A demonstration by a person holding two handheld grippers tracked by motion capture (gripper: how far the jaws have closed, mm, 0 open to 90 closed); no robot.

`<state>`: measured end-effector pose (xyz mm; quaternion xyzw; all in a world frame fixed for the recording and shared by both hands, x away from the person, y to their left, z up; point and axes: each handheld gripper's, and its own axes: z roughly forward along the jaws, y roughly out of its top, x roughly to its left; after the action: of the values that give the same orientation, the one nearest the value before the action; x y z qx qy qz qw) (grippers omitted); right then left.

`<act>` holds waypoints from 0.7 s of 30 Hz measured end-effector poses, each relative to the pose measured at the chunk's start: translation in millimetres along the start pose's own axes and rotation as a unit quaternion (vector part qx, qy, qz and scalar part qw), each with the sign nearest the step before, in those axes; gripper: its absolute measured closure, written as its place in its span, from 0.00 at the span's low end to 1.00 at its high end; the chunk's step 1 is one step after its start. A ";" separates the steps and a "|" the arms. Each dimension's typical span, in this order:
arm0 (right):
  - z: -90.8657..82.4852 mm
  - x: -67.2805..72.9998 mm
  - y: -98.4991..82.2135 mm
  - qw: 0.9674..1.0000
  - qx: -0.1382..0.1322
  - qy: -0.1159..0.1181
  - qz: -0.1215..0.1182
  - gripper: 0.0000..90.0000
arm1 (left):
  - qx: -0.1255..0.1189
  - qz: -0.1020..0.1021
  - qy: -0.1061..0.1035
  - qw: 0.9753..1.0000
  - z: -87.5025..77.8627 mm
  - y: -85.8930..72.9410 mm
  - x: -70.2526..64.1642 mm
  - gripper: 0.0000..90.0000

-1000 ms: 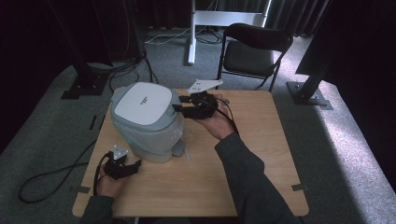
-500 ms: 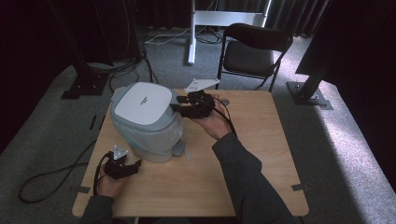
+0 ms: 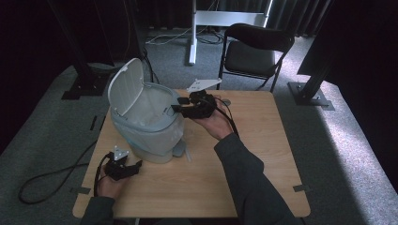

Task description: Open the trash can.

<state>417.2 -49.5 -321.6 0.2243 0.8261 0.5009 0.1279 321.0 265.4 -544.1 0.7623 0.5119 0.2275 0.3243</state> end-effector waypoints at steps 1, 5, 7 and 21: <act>-0.4 0.2 0.1 1.000 0.001 -0.004 -0.003 0.62 | 0.000 0.000 0.000 1.000 0.0 0.0 0.0 0.33; -2.1 2.3 -0.3 1.000 0.009 -0.018 -0.013 0.60 | 0.000 0.000 0.000 1.000 0.0 0.0 0.0 0.33; -2.6 2.3 -1.5 1.000 0.008 -0.020 -0.011 0.60 | 0.000 0.000 0.000 1.000 0.0 0.0 0.0 0.33; -12.9 -1.9 -7.7 0.999 -0.001 -0.041 -0.013 0.59 | 0.000 0.000 0.000 1.000 0.0 0.0 0.0 0.33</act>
<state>411.4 -63.5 -322.5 0.2337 0.8222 0.4909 0.1682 321.0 265.4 -544.1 0.7624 0.5118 0.2274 0.3242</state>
